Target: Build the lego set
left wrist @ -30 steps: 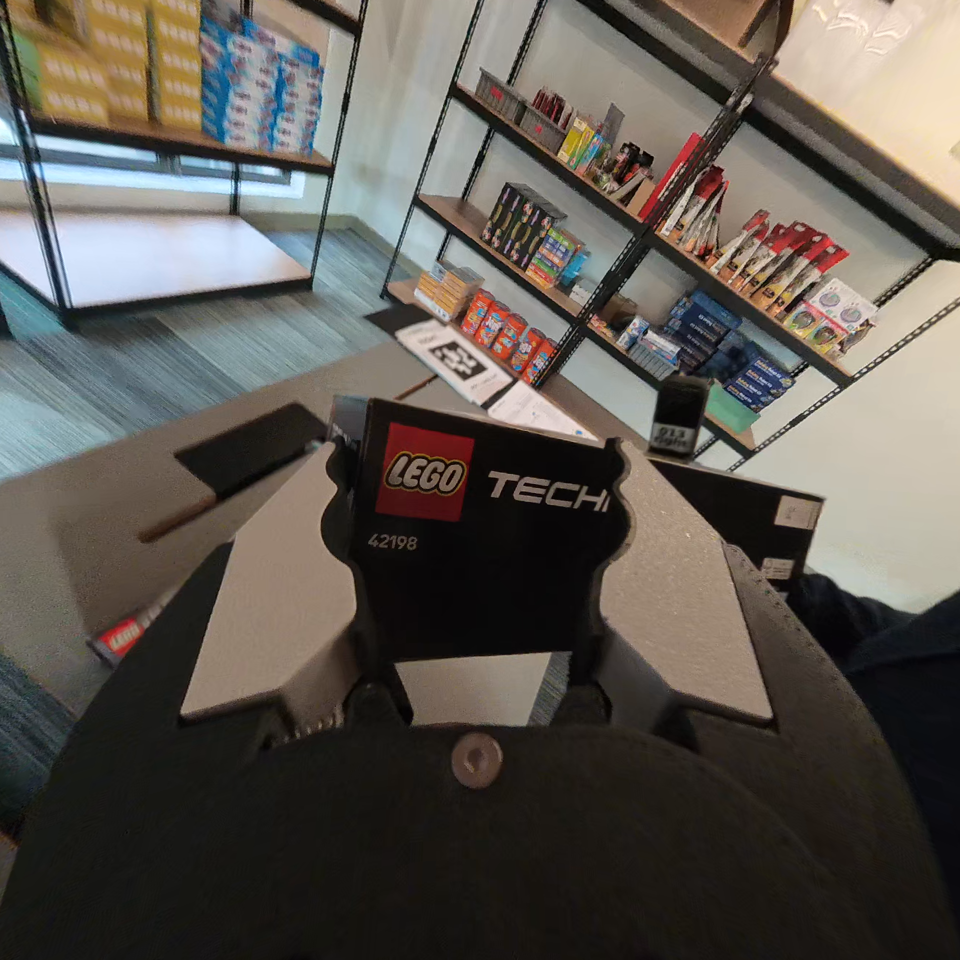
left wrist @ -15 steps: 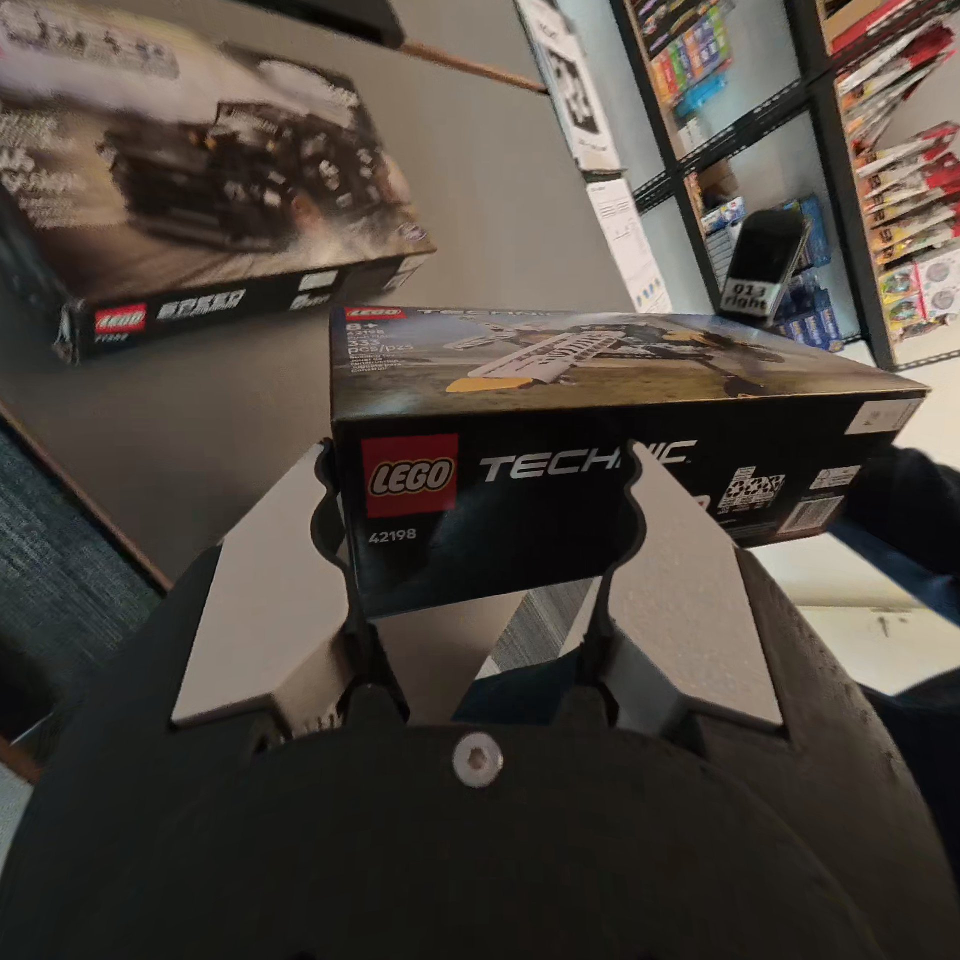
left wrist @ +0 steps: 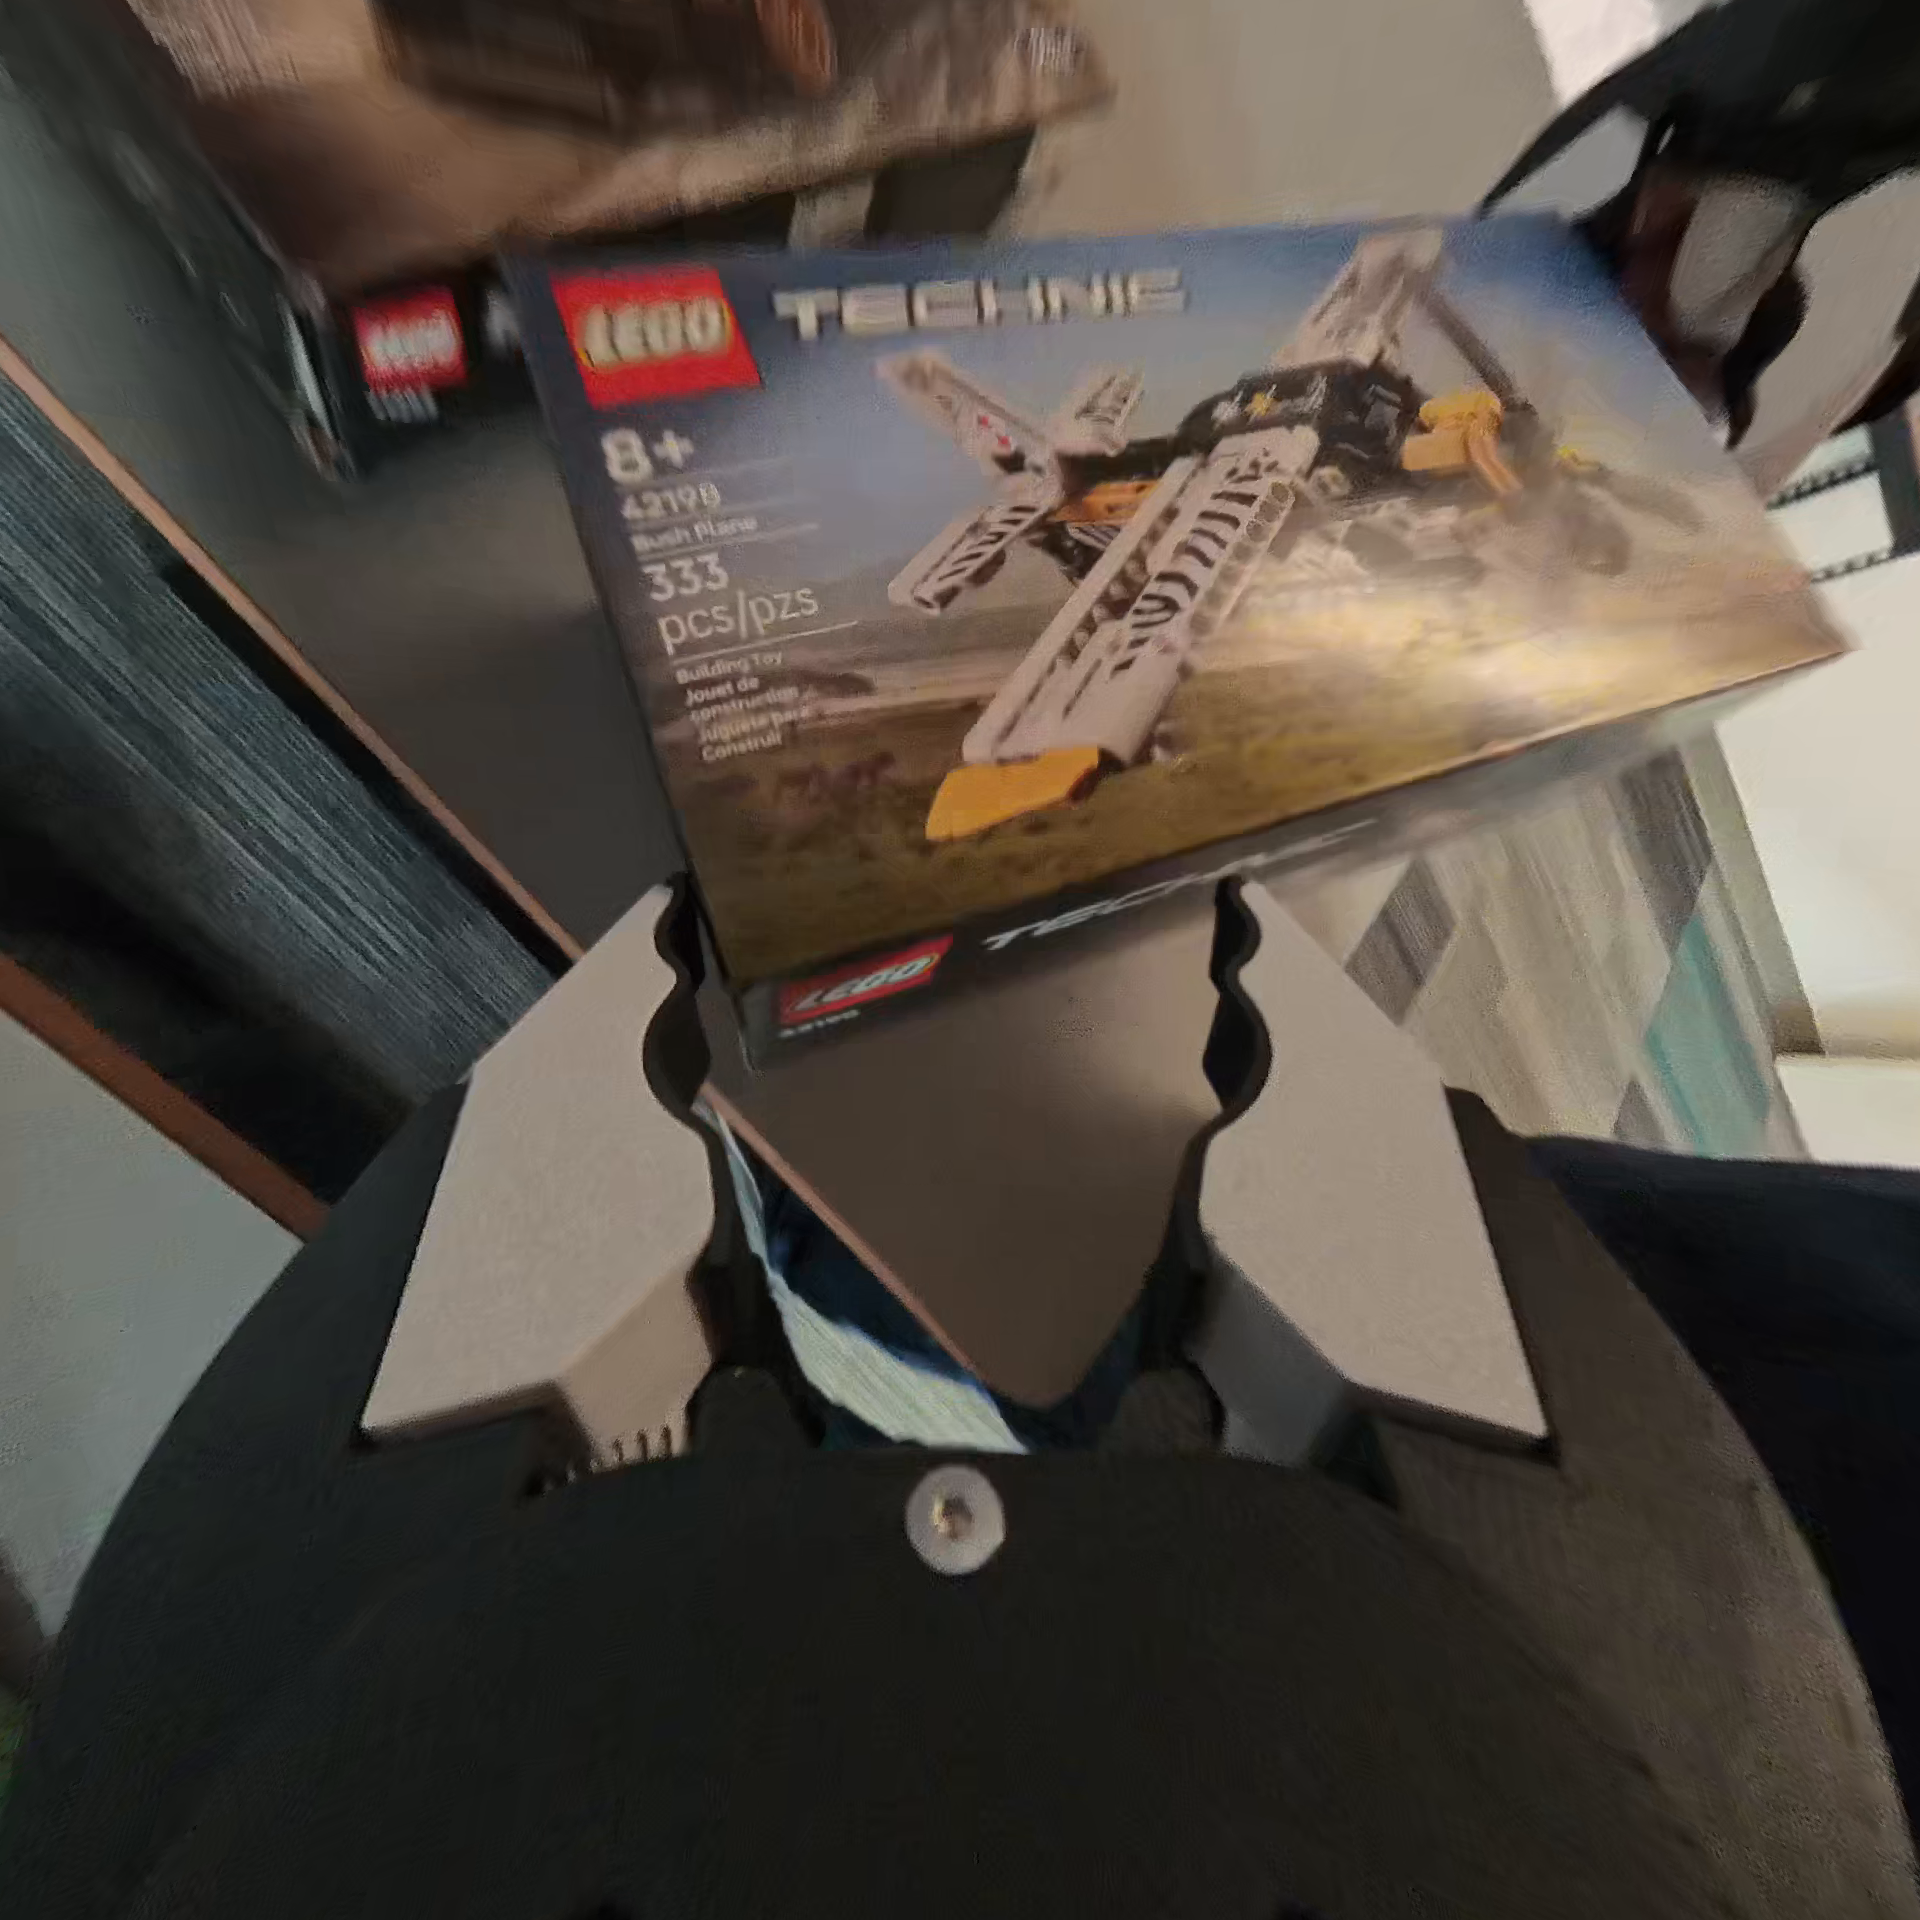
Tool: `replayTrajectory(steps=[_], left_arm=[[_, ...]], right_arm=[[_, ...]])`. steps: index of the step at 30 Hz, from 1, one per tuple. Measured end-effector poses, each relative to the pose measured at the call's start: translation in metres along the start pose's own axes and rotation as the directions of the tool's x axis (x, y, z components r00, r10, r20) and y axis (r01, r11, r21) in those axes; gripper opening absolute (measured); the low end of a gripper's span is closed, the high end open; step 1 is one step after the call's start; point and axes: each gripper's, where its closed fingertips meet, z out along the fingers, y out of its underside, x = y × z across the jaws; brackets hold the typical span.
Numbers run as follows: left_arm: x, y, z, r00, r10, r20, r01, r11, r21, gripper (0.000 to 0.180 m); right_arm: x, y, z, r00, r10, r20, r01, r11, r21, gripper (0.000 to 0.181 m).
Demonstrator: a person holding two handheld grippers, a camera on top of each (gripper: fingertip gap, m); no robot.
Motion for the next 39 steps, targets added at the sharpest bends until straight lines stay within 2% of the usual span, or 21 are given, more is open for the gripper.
replayTrajectory(steps=[1,2,3,4,7,9,11,13,14,15,16,17,19,20,22,28,32,36,39], left_arm=[[0.001,0.011,0.002,1.000,-0.025,-0.013,0.025,0.999,-0.041,0.100],[0.002,0.019,0.003,0.999,-0.045,-0.026,0.044,0.998,-0.054,0.097],[0.004,0.023,0.002,0.997,-0.060,-0.051,0.058,0.997,-0.045,0.086],[0.003,0.026,0.002,0.995,-0.080,-0.051,0.078,0.996,-0.043,0.086],[0.001,0.027,0.001,0.991,-0.120,-0.061,0.118,0.992,-0.042,0.091],[0.000,0.021,0.003,0.992,-0.114,-0.060,0.112,0.993,-0.044,0.091],[-0.006,0.012,0.006,0.990,-0.136,-0.042,0.134,0.990,-0.045,0.091],[-0.011,0.011,0.015,0.981,-0.185,-0.049,0.181,0.980,-0.077,0.090],[-0.008,0.016,0.022,0.973,-0.216,-0.080,0.205,0.971,-0.124,0.086],[-0.008,0.023,0.030,0.964,-0.251,-0.088,0.234,0.958,-0.165,0.095],[-0.011,0.029,0.037,0.956,-0.281,-0.085,0.261,0.945,-0.198,0.098],[-0.016,0.033,0.040,0.955,-0.290,-0.066,0.271,0.939,-0.213,0.093],[-0.015,0.027,0.041,0.951,-0.302,-0.071,0.284,0.939,-0.195,0.094],[-0.013,0.024,0.040,0.961,-0.268,-0.065,0.250,0.948,-0.197,0.093],[-0.006,0.015,0.037,0.977,-0.208,-0.042,0.196,0.960,-0.198,0.096],[0.012,-0.022,0.025,0.989,-0.145,-0.024,0.139,0.978,-0.156,0.095],[0.015,-0.063,0.013,0.992,-0.122,-0.017,0.119,0.986,-0.117,0.085],[-0.008,-0.106,0.015,0.996,-0.078,0.039,0.082,0.990,-0.113,0.089],[-0.014,-0.124,0.016,0.999,-0.028,0.038,0.034,0.987,-0.158,0.096]], right_arm=[[0.004,-0.001,-0.002,0.999,0.026,-0.021,-0.026,0.999,0.031,0.112],[0.010,0.000,-0.004,0.997,0.062,-0.053,-0.059,0.997,0.056,0.101],[0.015,0.002,-0.007,0.992,0.106,-0.074,-0.099,0.992,0.084,0.094],[0.019,0.002,-0.010,0.983,0.163,-0.086,-0.151,0.979,0.138,0.086],[0.029,0.009,-0.017,0.924,0.374,-0.076,-0.331,0.885,0.328,0.088],[0.028,0.021,-0.014,0.884,0.455,-0.109,-0.378,0.832,0.406,0.087],[0.024,0.034,-0.002,0.832,0.529,-0.166,-0.422,0.798,0.431,0.084],[0.017,0.039,0.020,0.789,0.602,-0.118,-0.500,0.743,0.445,0.087],[0.015,0.041,0.033,0.769,0.632,-0.097,-0.536,0.719,0.442,0.082],[0.017,0.042,0.042,0.750,0.655,-0.098,-0.552,0.700,0.452,0.092],[0.022,0.041,0.046,0.739,0.662,-0.124,-0.543,0.694,0.473,0.093],[0.026,0.041,0.047,0.738,0.659,-0.143,-0.528,0.697,0.485,0.090],[0.033,0.031,0.038,0.739,0.649,-0.180,-0.487,0.700,0.523,0.088],[0.037,0.025,0.031,0.738,0.637,-0.220,-0.455,0.712,0.535,0.083],[0.038,0.009,0.020,0.756,0.589,-0.285,-0.405,0.763,0.503,0.088],[0.047,-0.050,-0.034,0.787,0.527,-0.322,-0.291,0.777,0.558,0.090],[0.055,-0.102,-0.075,0.803,0.481,-0.351,-0.213,0.783,0.585,0.091],[0.085,-0.132,-0.085,0.816,0.443,-0.371,-0.203,0.821,0.534,0.091],[0.101,-0.141,-0.081,0.810,0.423,-0.406,-0.208,0.855,0.476,0.101]])
